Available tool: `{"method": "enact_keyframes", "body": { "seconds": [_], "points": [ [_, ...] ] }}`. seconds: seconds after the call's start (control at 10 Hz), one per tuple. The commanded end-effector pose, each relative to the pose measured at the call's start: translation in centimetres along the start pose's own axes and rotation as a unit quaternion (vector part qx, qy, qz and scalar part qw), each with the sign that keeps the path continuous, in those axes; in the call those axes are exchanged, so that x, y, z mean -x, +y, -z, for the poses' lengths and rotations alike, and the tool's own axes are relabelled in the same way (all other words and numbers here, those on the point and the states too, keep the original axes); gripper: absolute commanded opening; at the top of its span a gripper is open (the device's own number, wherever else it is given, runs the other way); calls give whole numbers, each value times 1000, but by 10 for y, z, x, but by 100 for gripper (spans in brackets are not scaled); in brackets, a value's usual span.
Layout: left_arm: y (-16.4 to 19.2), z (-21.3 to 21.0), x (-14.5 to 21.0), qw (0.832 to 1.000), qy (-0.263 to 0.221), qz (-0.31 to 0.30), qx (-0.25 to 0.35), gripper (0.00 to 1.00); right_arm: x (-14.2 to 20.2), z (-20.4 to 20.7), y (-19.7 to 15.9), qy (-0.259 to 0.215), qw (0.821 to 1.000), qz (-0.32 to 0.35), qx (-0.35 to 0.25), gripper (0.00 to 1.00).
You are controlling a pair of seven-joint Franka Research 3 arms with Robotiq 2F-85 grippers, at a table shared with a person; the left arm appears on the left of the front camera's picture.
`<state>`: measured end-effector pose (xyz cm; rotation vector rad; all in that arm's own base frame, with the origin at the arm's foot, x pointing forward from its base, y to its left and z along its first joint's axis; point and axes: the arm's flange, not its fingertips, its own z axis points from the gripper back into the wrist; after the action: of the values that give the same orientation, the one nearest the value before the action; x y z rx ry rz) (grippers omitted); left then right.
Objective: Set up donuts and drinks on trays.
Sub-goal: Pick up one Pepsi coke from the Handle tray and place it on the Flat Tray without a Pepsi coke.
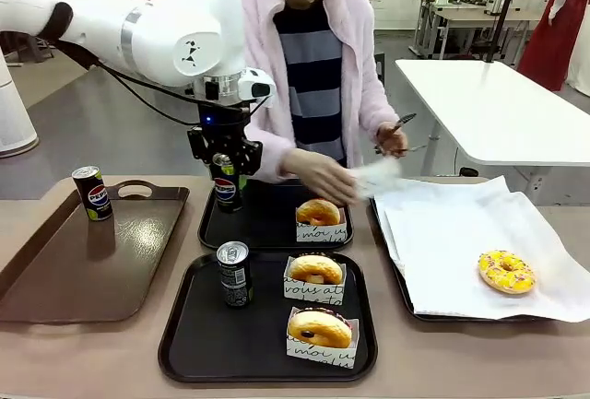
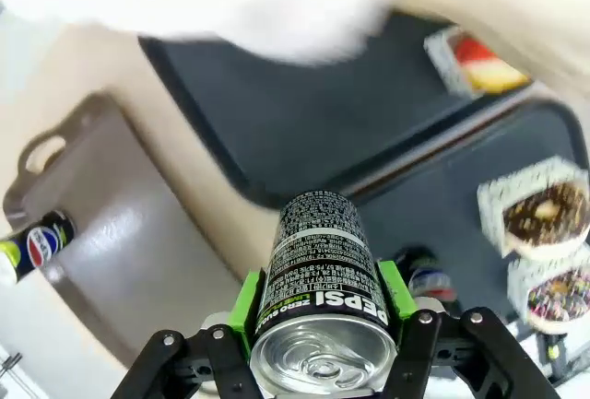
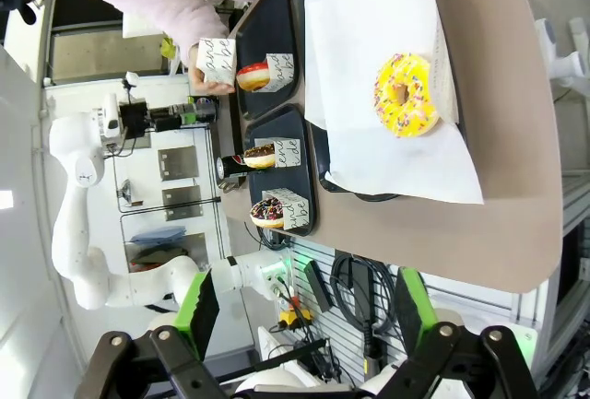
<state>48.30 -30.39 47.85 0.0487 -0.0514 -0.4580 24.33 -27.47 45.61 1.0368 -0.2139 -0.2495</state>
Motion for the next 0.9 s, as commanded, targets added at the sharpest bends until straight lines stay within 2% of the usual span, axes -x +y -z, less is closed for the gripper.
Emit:
{"method": "enact_keyframes", "body": {
  "seconds": [0.0,0.1,0.2,0.8],
  "points": [
    [51,-39,81,998,21,53,8,59,-1,-1,-1,-4,1000,-9,-13,100],
    [69,-44,113,997,26,71,0,59,-1,-1,-1,-4,1000,-9,-13,100],
    [75,-45,125,997,28,72,-5,59,-1,-1,-1,-4,1000,-9,-13,100],
    [83,-45,110,999,20,46,2,59,-1,-1,-1,-4,1000,-9,-13,100]
  ]
}}
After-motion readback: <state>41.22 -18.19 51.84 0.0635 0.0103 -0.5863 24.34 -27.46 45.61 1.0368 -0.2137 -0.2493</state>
